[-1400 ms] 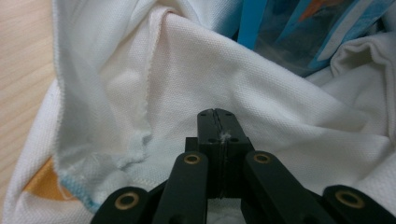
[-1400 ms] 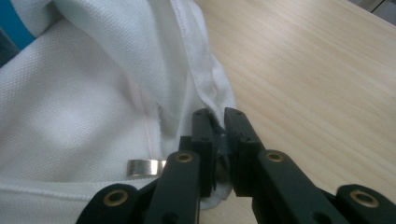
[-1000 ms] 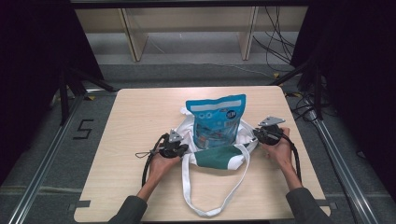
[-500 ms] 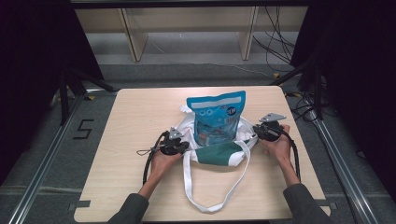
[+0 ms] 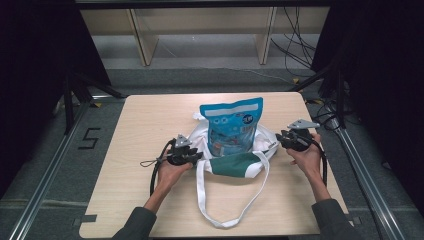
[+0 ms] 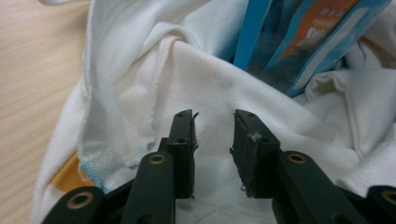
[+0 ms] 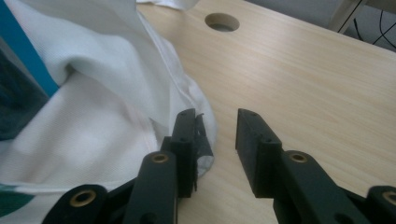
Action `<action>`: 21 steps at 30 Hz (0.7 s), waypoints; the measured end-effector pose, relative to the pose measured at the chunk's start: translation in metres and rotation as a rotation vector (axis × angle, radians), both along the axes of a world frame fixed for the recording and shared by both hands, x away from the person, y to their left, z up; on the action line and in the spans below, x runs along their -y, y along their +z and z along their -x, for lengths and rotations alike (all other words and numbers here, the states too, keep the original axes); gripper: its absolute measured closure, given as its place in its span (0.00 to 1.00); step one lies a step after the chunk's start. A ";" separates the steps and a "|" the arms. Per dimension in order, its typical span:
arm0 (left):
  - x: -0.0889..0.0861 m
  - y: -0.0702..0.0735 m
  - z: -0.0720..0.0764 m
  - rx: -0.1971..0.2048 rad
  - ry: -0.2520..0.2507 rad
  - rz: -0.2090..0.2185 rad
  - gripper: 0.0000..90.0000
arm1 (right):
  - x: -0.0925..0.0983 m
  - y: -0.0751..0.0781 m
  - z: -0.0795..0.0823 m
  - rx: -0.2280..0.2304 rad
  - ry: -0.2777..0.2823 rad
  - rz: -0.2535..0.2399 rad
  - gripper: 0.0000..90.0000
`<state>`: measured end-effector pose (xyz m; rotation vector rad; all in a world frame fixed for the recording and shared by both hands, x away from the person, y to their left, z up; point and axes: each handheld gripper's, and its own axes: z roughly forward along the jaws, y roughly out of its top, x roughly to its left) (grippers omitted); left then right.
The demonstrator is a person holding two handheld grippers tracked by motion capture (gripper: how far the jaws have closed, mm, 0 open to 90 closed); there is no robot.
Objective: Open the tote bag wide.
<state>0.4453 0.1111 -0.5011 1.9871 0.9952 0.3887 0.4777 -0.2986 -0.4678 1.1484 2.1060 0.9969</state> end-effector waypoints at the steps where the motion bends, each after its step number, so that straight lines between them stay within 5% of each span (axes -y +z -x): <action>1: -0.001 0.004 0.002 0.008 0.000 0.005 0.72 | 0.000 0.003 0.002 0.006 0.001 -0.011 0.76; 13: 0.001 0.030 0.021 0.052 -0.031 0.074 0.73 | -0.020 0.027 0.037 -0.004 0.147 -0.058 0.76; 15: 0.008 0.035 0.026 0.047 -0.065 0.110 0.75 | -0.031 0.027 0.045 -0.046 0.180 -0.102 0.78; 19: 0.028 0.031 0.034 0.003 -0.148 0.136 0.77 | -0.048 0.023 0.046 -0.056 0.236 -0.076 0.81; 21: 0.041 0.026 0.039 0.003 -0.176 0.093 0.75 | -0.056 0.019 0.047 -0.075 0.248 -0.054 0.84</action>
